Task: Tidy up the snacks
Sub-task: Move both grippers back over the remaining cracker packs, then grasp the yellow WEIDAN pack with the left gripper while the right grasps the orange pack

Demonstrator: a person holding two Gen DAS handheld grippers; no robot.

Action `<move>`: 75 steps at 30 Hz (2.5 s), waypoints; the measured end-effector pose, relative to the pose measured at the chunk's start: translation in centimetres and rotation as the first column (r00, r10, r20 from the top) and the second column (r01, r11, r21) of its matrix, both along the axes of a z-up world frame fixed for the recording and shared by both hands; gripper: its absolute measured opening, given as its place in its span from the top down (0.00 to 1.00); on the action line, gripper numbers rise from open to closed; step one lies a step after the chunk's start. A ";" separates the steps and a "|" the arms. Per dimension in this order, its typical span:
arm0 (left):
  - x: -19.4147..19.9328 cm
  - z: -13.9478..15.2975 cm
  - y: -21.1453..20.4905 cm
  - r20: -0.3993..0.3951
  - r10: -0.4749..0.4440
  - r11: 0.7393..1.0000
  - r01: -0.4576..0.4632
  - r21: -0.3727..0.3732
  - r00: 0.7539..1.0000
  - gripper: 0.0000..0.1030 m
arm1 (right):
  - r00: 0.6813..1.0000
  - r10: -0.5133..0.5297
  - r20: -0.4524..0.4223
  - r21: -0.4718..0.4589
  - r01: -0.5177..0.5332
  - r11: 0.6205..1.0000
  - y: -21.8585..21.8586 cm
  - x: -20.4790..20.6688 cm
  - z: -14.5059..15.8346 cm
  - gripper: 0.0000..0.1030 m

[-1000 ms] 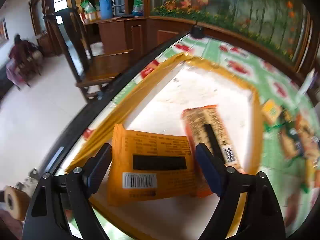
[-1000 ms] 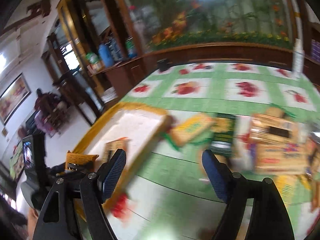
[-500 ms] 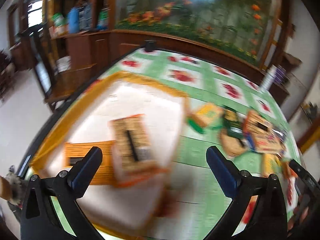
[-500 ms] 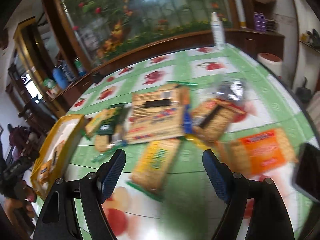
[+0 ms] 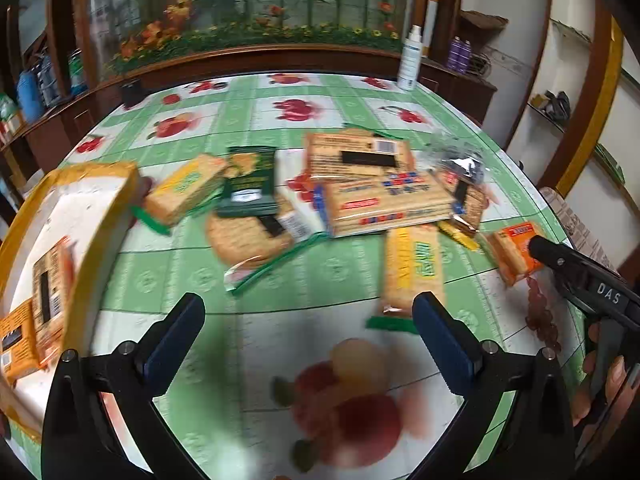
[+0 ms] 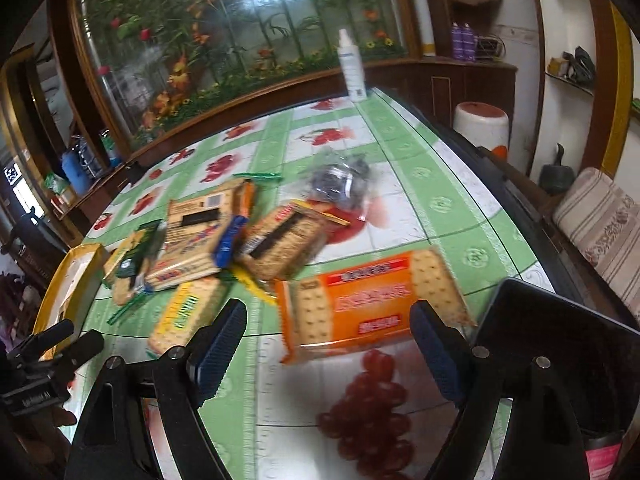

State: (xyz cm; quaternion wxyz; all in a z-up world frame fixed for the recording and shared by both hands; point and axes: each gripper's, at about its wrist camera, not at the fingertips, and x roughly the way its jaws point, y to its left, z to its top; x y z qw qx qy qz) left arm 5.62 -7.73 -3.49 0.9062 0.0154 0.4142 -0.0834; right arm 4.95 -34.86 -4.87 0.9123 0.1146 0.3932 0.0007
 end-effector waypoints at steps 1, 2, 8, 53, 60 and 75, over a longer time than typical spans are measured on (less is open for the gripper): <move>0.2 0.0 -0.6 0.002 -0.005 1.000 0.005 0.008 1.000 0.00 | 1.000 0.000 -0.003 0.000 0.000 1.000 -0.2 0.0 -0.1 0.17; 0.2 0.0 -0.7 0.002 -0.007 1.000 0.007 0.010 1.000 0.00 | 1.000 0.000 -0.009 -0.004 0.000 1.000 -0.3 0.1 -0.3 0.16; 1.1 -0.5 -1.6 -0.009 -0.012 1.000 0.013 0.016 1.000 0.00 | 0.999 0.009 -0.045 -0.021 -0.010 1.000 -0.5 0.9 -1.1 0.11; 3.9 -2.8 -6.2 -0.066 -0.055 0.997 0.058 0.045 0.996 0.00 | 0.981 -0.059 -0.185 -0.066 0.048 0.997 -1.1 4.4 -1.1 0.00; 4.2 -3.3 -6.7 -0.082 -0.063 0.996 0.068 0.062 0.995 0.00 | 0.972 -0.052 -0.227 -0.139 0.021 0.990 1.4 5.7 -2.8 0.00; 5.2 -4.2 -7.4 -0.084 -0.080 0.993 0.087 0.079 0.993 0.07 | 0.976 0.001 -0.217 -0.207 -0.047 0.977 0.9 5.9 -2.9 0.38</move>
